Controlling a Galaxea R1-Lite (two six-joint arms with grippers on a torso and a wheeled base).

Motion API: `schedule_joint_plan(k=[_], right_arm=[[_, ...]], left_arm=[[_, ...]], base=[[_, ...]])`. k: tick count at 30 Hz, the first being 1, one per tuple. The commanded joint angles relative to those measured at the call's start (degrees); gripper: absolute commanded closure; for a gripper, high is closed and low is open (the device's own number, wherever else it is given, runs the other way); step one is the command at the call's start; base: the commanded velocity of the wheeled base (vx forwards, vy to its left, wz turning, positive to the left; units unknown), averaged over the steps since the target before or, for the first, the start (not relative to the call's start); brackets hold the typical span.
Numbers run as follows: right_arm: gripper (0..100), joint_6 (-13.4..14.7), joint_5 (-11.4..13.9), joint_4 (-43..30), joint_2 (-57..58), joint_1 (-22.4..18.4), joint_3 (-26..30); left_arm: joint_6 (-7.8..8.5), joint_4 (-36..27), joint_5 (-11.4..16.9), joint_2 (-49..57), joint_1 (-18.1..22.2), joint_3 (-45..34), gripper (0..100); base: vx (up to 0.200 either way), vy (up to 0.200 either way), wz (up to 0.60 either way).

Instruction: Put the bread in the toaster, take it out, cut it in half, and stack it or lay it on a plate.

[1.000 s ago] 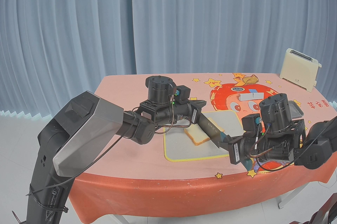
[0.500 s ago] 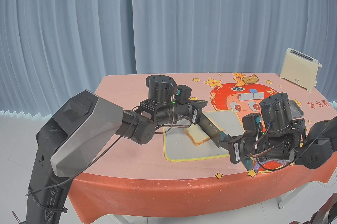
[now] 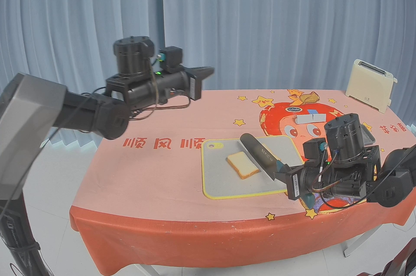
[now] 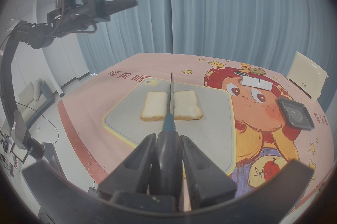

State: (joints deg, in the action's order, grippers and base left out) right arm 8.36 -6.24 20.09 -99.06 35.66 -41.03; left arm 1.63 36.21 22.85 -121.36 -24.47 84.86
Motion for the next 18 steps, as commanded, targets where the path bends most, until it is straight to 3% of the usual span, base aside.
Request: schedule_joint_plan(k=[1, 18], right_arm=[[100, 0.07, -0.70, 0.39, 0.27, -0.33, 0.43], [100, 0.43, -0.88, 0.56, 8.53, 0.11, 1.83]], left_arm=[[0.04, 0.27, 0.09, 11.58, 5.39, -7.51, 100], [0.30, 0.62, -2.10, 36.54, 13.48, -34.67, 100]], base=[[0.000, 0.000, 0.00], [0.000, 0.000, 0.00]])
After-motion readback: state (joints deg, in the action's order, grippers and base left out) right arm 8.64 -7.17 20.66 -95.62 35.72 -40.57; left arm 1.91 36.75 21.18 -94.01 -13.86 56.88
